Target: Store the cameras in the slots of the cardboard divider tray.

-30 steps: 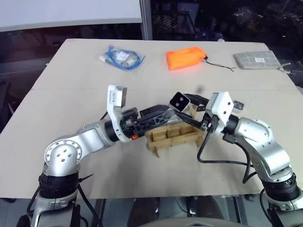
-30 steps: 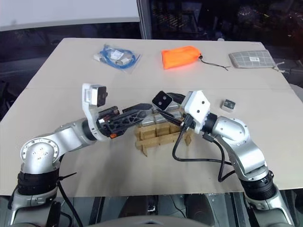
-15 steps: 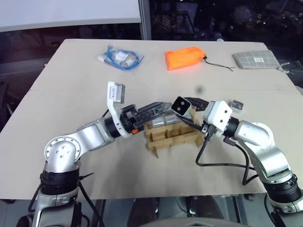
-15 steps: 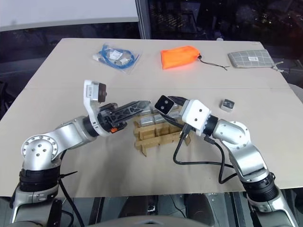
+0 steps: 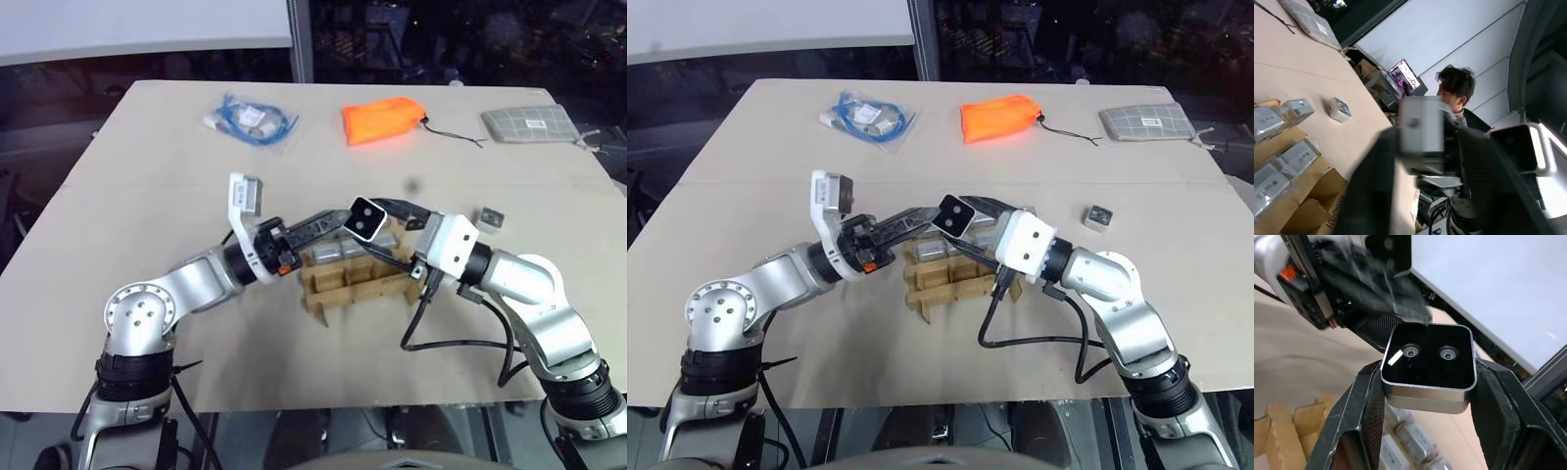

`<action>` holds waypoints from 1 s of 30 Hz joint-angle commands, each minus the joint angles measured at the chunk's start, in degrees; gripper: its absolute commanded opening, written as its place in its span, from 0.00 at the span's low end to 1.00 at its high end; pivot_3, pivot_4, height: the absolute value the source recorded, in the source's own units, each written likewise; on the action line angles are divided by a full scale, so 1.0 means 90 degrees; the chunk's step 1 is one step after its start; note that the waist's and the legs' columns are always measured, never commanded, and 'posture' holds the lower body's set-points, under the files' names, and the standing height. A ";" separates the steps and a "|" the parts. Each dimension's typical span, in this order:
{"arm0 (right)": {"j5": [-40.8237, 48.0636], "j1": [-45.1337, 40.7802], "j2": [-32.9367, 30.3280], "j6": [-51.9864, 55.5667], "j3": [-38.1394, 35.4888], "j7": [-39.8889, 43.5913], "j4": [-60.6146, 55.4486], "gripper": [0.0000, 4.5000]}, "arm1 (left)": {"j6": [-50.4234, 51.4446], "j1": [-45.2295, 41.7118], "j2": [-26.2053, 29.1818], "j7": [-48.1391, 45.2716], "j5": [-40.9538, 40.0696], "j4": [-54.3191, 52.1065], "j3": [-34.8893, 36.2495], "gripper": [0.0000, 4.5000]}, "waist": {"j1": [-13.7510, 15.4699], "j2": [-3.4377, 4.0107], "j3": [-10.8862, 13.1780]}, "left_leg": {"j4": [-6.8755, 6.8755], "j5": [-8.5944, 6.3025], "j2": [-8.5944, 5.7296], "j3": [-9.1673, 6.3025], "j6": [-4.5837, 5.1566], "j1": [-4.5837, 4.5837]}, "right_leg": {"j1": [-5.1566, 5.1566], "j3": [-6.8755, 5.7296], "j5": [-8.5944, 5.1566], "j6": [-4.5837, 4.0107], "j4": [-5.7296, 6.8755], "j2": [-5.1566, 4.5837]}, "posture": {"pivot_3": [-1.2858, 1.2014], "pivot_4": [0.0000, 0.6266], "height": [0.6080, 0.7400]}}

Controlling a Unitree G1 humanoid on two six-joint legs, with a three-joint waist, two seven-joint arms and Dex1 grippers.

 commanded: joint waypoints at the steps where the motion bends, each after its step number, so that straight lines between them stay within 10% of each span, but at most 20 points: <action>1: -0.0027 -0.0066 0.0051 -0.0126 0.0057 0.0005 -0.0238 0.43 | 0.0091 -0.0062 -0.0013 -0.0140 -0.0260 -0.0128 -0.0006 0.14 | 0.0000 0.0000 0.0000 | 0.0000 0.0000 0.0000 0.0000 0.0000 0.0000 | 0.0000 0.0000 0.0000 0.0000 0.0000 0.0000 | 0.52 0.24 1.00; 9: 0.0041 -0.0071 0.0115 0.0004 0.0035 -0.0015 -0.0283 0.43 | 0.0209 0.0024 0.0058 -0.0214 -0.0297 -0.0179 -0.0003 0.14 | -0.0002 0.0000 0.0000 | 0.0000 0.0000 0.0000 -0.0001 0.0000 0.0000 | 0.0000 0.0000 0.0000 0.0000 0.0000 0.0000 | 0.52 0.24 1.00; 14: 0.0139 -0.0025 0.0116 0.0273 -0.0139 -0.0122 -0.0365 0.97 | 0.0171 -0.0005 0.0075 -0.0308 -0.0146 -0.0204 0.0054 0.14 | -0.0002 -0.0001 0.0001 | 0.0000 0.0000 0.0000 0.0000 0.0000 0.0000 | 0.0000 -0.0001 0.0000 0.0000 -0.0001 0.0000 | 0.52 0.24 1.00; 17: 0.0796 0.0214 -0.0242 0.0991 -0.0280 0.0301 -0.0588 0.99 | 0.0144 -0.0088 0.0129 -0.0492 0.0024 -0.0261 0.0102 0.14 | 0.0014 -0.0001 0.0001 | 0.0000 0.0000 0.0000 -0.0002 0.0000 0.0000 | 0.0000 -0.0002 0.0000 -0.0001 -0.0001 0.0000 | 0.52 0.24 1.00; 30: 0.4278 0.0851 -0.3474 0.3734 -0.3745 0.2003 -0.0968 0.99 | -0.2342 -0.1021 0.2664 -0.4860 0.5773 -0.0646 -0.1464 0.14 | 0.0131 0.0003 0.0016 | -0.0018 -0.0017 0.0001 0.0001 0.0027 -0.0003 | -0.0001 -0.0005 -0.0016 -0.0028 -0.0025 0.0008 | 0.52 0.24 1.00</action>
